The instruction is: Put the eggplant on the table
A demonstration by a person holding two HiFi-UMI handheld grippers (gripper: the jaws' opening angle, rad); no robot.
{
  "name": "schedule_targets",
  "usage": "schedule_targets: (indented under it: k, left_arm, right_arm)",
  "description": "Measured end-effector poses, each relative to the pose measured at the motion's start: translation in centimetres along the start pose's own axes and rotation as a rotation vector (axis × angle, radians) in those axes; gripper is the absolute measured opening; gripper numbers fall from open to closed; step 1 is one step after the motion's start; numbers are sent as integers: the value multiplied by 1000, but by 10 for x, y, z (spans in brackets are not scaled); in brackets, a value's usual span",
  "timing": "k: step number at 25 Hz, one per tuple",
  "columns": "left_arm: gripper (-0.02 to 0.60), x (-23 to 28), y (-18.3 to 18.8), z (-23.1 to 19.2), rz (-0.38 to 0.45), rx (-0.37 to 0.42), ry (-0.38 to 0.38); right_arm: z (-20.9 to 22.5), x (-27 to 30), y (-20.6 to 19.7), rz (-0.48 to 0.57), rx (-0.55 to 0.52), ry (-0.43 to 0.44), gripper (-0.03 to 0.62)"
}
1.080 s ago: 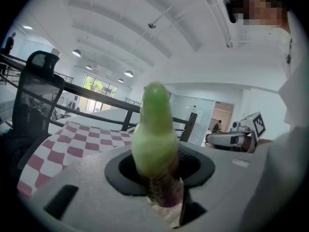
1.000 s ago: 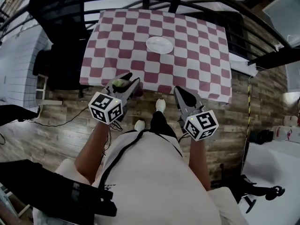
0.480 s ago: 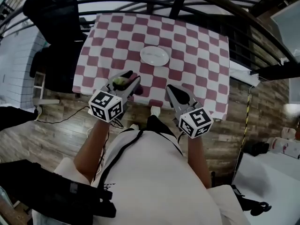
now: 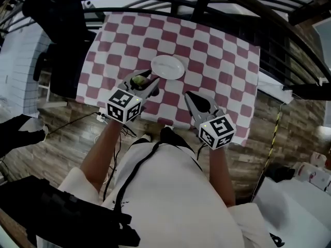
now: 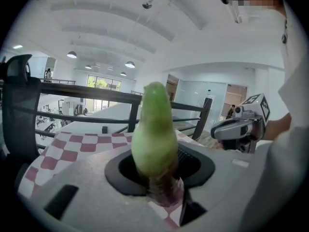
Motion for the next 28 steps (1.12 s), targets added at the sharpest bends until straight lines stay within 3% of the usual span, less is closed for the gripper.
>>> schedule_targets:
  k: [5, 14, 23, 28]
  left_arm:
    - [160, 41, -4, -10, -95, 109, 30]
    - [160, 79, -15, -17, -193, 174, 28]
    - [160, 97, -38, -34, -283, 189, -40]
    - [160, 105, -57, -49, -377, 319, -94]
  right_arm:
    - [35, 3, -2, -12, 15, 37, 6]
    - [61, 25, -7, -43, 22, 75, 6]
    - [62, 77, -24, -71, 91, -24, 6]
    - [61, 95, -33, -99, 91, -77, 6]
Point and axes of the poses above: the fingertips, and each gripper's own axes: x forward along the fingers, z to its right, y out of its top, the point moved 5 cm from there along -x, backward along the fingers, and after that the axes turned 4 degrees about z, right-handed, at the moved point
